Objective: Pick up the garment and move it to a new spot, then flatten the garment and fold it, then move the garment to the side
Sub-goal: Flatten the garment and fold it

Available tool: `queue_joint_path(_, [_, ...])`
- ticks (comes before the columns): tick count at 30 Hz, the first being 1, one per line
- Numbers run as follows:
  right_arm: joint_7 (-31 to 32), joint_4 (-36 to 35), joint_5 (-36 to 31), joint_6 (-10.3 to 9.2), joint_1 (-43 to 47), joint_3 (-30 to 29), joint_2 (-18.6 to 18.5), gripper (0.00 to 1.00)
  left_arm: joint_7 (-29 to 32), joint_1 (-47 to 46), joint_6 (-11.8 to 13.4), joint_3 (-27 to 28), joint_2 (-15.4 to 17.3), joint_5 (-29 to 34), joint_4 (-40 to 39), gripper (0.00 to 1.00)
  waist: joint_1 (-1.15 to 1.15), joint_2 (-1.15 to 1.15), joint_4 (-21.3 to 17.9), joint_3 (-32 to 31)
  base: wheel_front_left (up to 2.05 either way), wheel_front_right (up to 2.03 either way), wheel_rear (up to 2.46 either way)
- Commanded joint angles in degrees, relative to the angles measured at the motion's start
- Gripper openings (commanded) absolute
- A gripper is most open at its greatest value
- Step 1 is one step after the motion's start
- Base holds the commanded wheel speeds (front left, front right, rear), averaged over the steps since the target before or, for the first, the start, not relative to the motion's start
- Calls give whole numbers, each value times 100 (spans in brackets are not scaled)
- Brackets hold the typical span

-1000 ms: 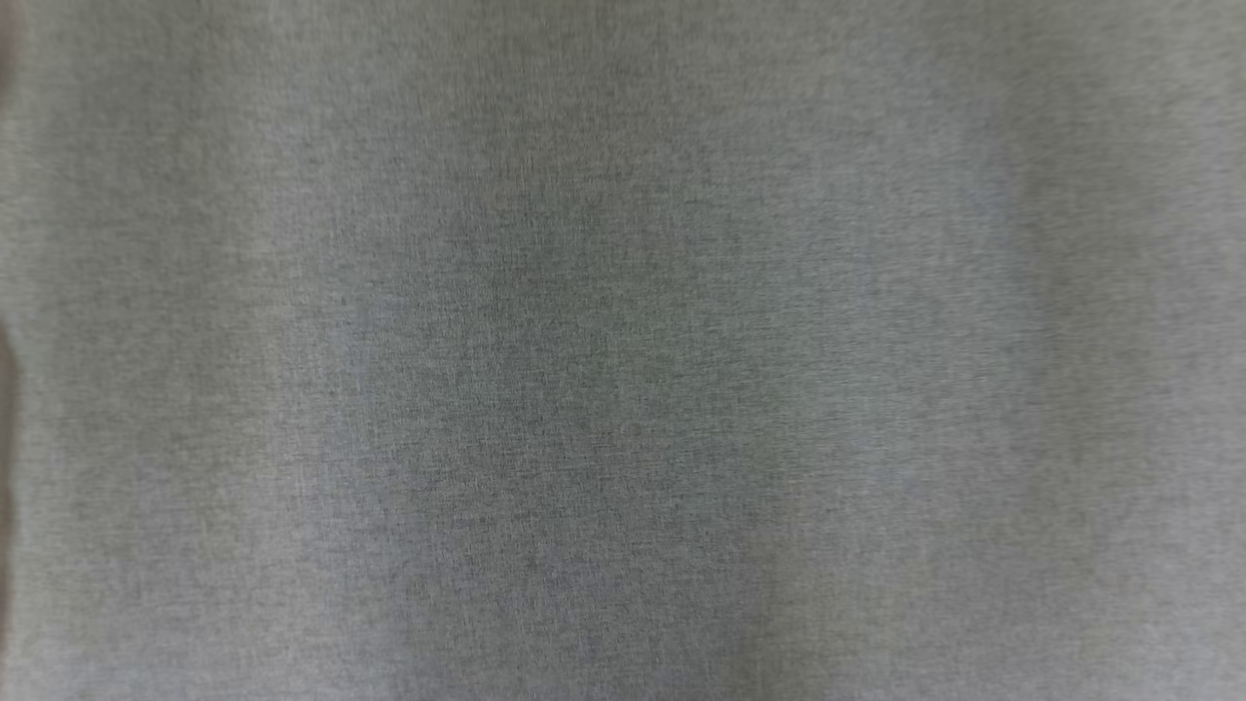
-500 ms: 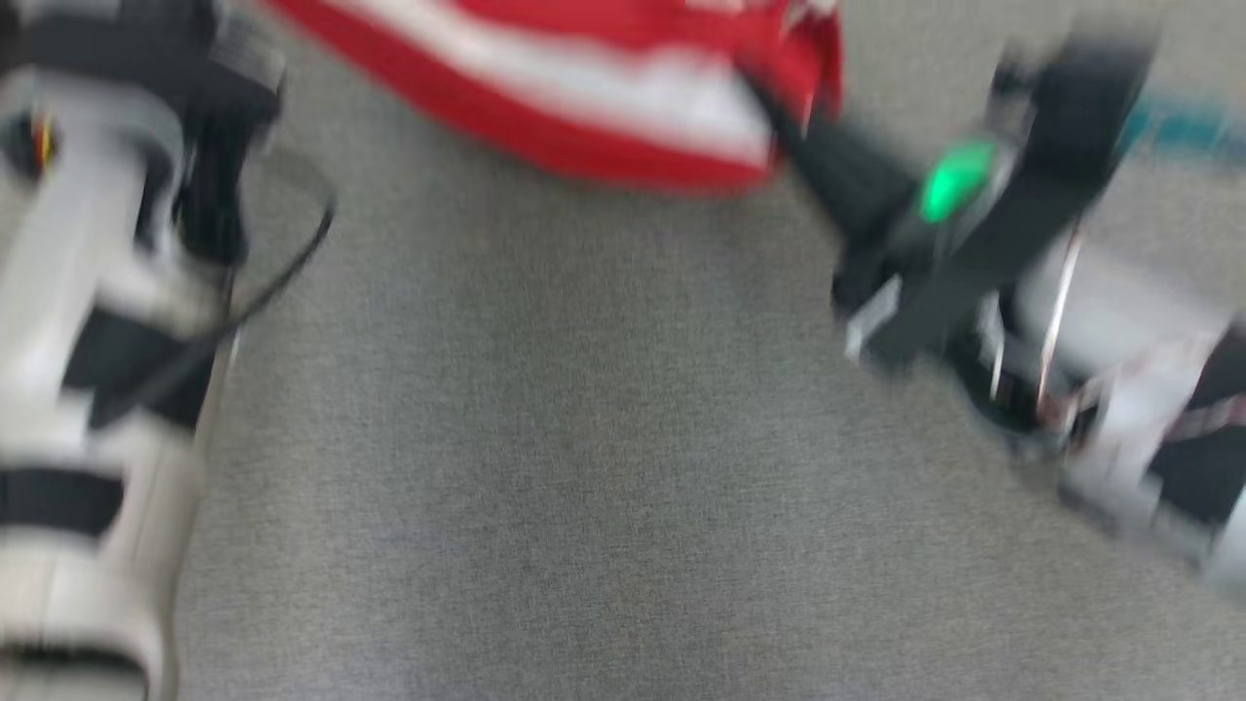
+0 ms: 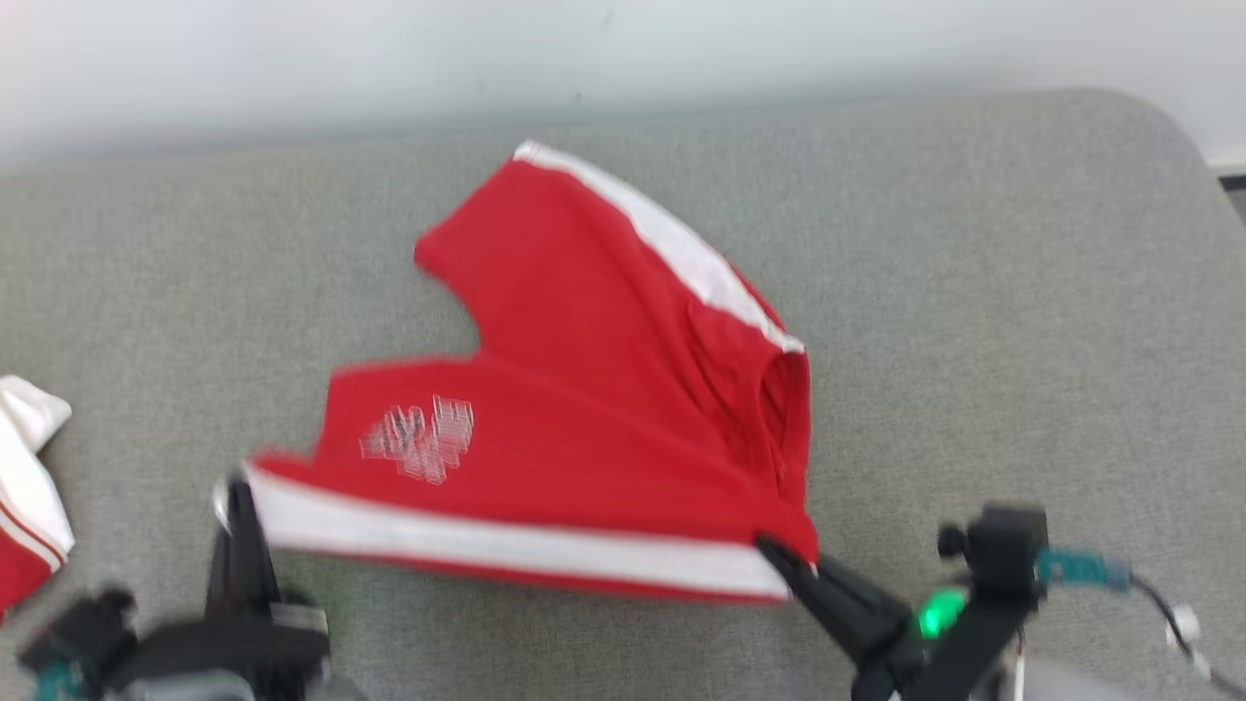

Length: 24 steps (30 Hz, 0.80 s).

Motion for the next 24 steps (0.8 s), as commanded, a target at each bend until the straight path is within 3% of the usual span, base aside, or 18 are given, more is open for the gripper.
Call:
queue_joint_path(1, [-13, 10, -40, 8, 227, -93, 19, 0, -29, 281, 49, 25, -18, 134, -127, 0, 3, 2, 3, -211, 0, 0, 0])
queue_joint_path(9, [-14, -108, -309, 8, 1497, -316, 167, 0, -30, 1591, 238, 360, -355, 420, -838, 0, 3, 2, 63, -319, 0, 0, 0])
queue_joint_path(13, [-14, -102, -541, 8, 1821, -551, 277, 0, -30, 1839, 149, 417, -381, 613, -1019, 0, 3, 2, 36, -322, 0, 0, 0])
queue_joint_path(18, [-14, -315, -542, 8, 1799, -934, 466, 0, 70, 1422, 102, 268, -151, 887, -1170, 0, 3, 2, -64, -326, 0, 0, 0])
queue_joint_path(24, [-13, -425, -353, 8, 1446, -1445, 688, 0, 646, 291, 141, 47, 297, 1180, -1190, 0, 3, 2, -304, -135, 0, 0, 0])
